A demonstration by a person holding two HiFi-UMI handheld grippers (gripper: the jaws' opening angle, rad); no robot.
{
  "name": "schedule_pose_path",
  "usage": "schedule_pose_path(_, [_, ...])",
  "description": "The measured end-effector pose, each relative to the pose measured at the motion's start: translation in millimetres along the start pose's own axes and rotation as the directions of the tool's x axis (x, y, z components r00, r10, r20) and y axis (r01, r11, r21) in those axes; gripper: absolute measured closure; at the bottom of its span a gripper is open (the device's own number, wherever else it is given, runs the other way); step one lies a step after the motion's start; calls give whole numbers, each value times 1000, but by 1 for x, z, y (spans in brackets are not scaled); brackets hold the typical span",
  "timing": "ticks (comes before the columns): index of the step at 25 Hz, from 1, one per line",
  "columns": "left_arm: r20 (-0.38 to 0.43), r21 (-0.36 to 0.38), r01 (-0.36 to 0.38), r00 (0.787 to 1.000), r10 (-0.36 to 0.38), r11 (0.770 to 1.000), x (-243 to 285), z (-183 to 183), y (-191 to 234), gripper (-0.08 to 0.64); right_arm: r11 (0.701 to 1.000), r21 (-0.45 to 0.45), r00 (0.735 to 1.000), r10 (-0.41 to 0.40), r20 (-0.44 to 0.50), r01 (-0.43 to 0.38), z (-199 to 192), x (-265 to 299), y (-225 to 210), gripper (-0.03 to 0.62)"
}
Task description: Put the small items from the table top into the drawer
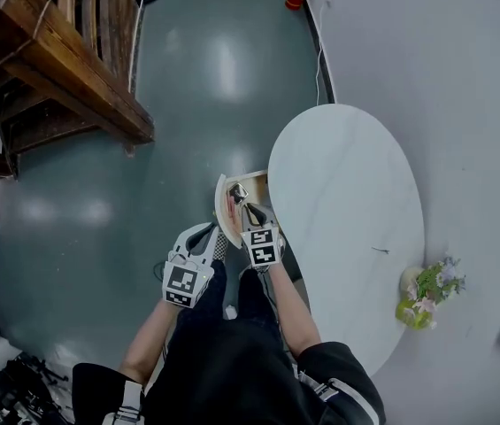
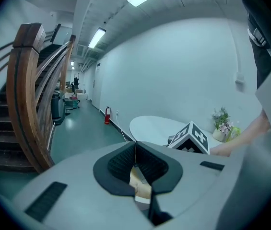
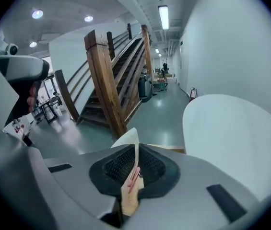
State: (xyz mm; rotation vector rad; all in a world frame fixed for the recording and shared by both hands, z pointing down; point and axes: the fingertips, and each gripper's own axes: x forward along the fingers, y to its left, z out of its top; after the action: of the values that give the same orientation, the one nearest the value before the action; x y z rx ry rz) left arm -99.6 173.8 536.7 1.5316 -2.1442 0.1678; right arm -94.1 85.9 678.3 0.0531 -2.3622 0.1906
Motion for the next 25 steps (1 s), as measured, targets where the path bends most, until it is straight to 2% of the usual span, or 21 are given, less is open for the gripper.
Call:
schedule_pose_path(8, [91,56,24,995,-29,998,-10,60,-24,538,998,14,983,-65,173,63,62,-75,-4,554])
schedule_pose_path(18, [183,138,33,981,-58,990,-24,121,-58,538,990,-13,913,-126,389,142,125,-180,-9,557])
schedule_pose_path(25, [232,198,32,970,-78,980,-41,141,-72,538,984,10,868,-163,470,179,132,-241,-12,558])
